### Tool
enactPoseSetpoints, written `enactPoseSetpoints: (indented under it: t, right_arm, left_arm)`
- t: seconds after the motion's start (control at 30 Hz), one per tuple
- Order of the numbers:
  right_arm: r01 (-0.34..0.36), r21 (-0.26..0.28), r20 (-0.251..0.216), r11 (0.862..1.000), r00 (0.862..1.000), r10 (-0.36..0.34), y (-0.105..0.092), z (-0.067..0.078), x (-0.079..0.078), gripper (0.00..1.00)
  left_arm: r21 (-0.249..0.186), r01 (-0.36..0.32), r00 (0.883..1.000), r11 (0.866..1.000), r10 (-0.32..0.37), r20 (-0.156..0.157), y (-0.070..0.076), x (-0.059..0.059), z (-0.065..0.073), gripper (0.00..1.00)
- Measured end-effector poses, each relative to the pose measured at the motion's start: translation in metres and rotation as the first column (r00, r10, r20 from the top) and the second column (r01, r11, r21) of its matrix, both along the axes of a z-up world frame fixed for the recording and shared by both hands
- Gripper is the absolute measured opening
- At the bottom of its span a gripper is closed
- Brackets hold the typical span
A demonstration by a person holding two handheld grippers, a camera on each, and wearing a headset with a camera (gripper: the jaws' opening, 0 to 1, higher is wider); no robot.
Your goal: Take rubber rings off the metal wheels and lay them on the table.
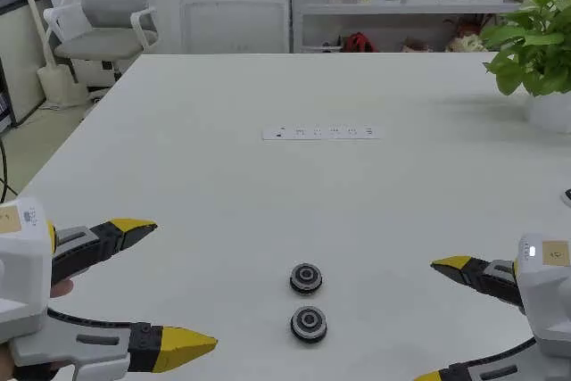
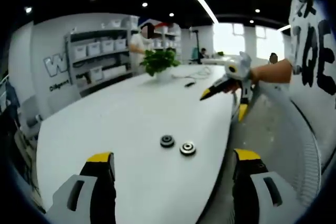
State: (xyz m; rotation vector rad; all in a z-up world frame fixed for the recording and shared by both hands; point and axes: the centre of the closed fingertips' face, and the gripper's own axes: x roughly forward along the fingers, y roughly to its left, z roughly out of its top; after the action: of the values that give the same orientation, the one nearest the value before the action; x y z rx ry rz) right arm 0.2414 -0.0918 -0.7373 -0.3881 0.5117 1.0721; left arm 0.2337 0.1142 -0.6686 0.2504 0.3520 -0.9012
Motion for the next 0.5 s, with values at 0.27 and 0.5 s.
enactPoseSetpoints:
  t: [0.27,0.5]
  right_arm:
    - [-0.013,0.001,0.007,1.000,1.000,0.013,0.0012,0.0005,0.0020,0.92]
    - [-0.023,-0.003,0.012,1.000,1.000,0.023,0.0030,0.0005,0.0024,0.91]
  left_arm:
    - [0.010,-0.003,1.000,1.000,0.003,0.001,0.0016,0.0014,-0.0001,0.94]
    - [0.015,-0.008,1.000,1.000,0.008,0.000,0.0031,0.0009,-0.0005,0.94]
